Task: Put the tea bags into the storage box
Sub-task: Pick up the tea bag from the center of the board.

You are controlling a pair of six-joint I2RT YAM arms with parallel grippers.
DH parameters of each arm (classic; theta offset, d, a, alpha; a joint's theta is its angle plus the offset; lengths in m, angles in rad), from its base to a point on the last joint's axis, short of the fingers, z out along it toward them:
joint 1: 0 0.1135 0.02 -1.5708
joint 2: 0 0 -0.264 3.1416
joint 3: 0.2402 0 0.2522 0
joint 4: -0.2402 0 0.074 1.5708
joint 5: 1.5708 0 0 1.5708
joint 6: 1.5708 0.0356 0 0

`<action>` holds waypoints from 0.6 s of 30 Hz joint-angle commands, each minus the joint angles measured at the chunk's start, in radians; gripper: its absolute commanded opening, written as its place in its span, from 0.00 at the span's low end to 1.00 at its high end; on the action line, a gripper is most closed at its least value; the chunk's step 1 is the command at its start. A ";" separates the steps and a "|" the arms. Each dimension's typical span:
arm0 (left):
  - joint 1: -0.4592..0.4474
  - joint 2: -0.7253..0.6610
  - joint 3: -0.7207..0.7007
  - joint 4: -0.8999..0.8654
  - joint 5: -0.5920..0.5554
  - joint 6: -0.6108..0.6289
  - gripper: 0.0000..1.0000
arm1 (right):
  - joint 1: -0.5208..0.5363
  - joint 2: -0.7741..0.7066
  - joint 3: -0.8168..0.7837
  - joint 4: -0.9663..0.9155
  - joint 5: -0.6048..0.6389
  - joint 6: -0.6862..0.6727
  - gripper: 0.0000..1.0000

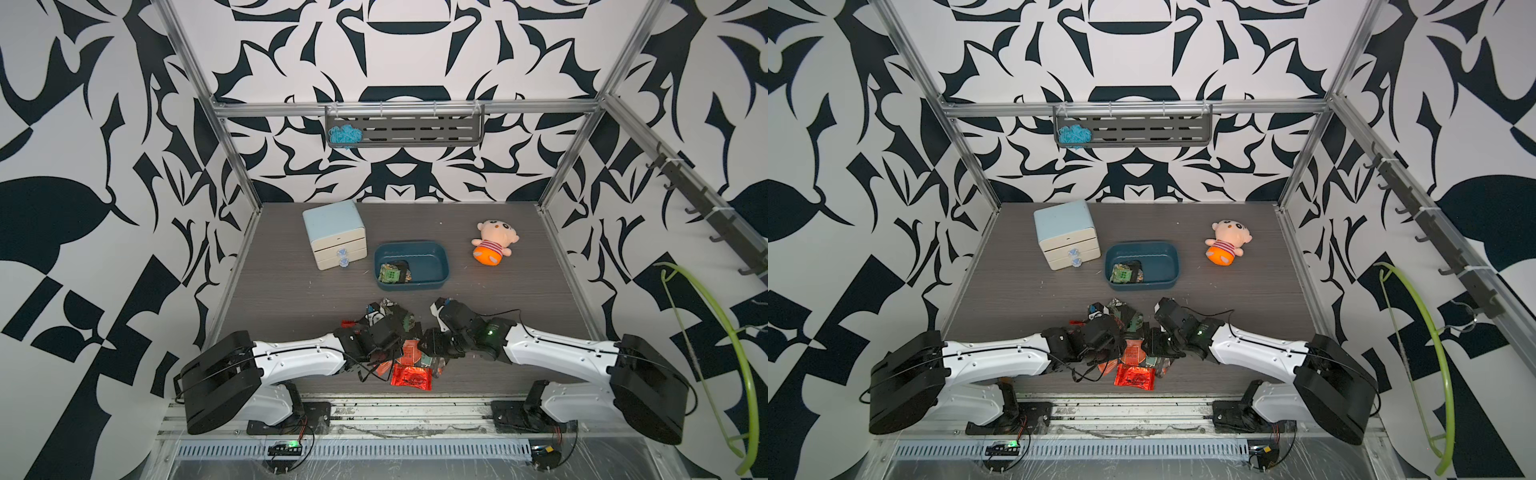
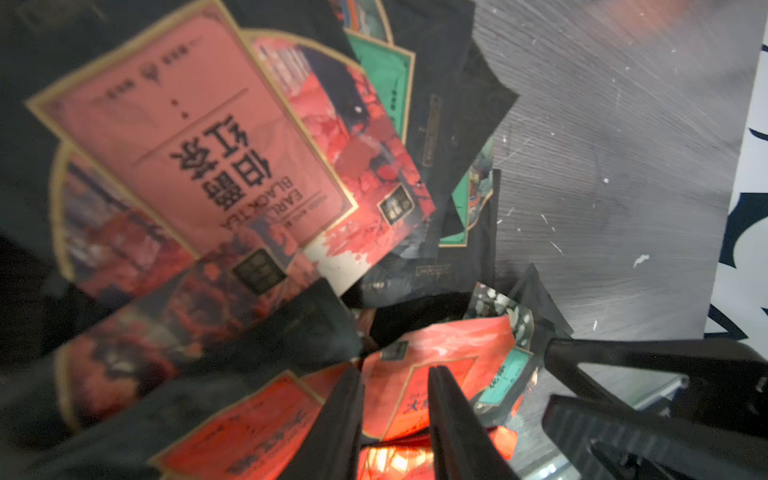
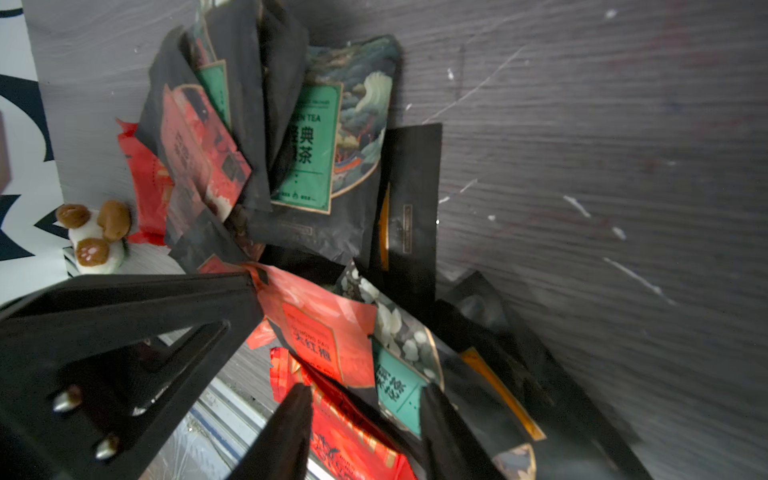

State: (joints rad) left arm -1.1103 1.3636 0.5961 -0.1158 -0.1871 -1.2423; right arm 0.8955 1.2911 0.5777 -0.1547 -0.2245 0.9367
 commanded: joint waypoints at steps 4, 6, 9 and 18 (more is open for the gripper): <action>-0.014 0.062 0.004 0.025 -0.012 -0.028 0.31 | 0.016 0.036 0.007 0.073 0.001 0.019 0.36; -0.016 0.075 0.011 0.025 -0.014 -0.029 0.31 | 0.018 0.050 0.005 0.085 -0.004 0.023 0.36; -0.017 0.087 0.013 0.022 -0.020 -0.038 0.31 | 0.019 0.067 0.005 0.087 -0.006 0.024 0.36; -0.019 0.112 0.025 0.018 -0.027 -0.046 0.31 | 0.019 0.095 -0.004 0.098 -0.001 0.022 0.30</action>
State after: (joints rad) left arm -1.1263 1.4479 0.5995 -0.0711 -0.1986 -1.2846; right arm 0.9096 1.3804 0.5777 -0.0834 -0.2272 0.9546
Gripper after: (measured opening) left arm 0.311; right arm 0.304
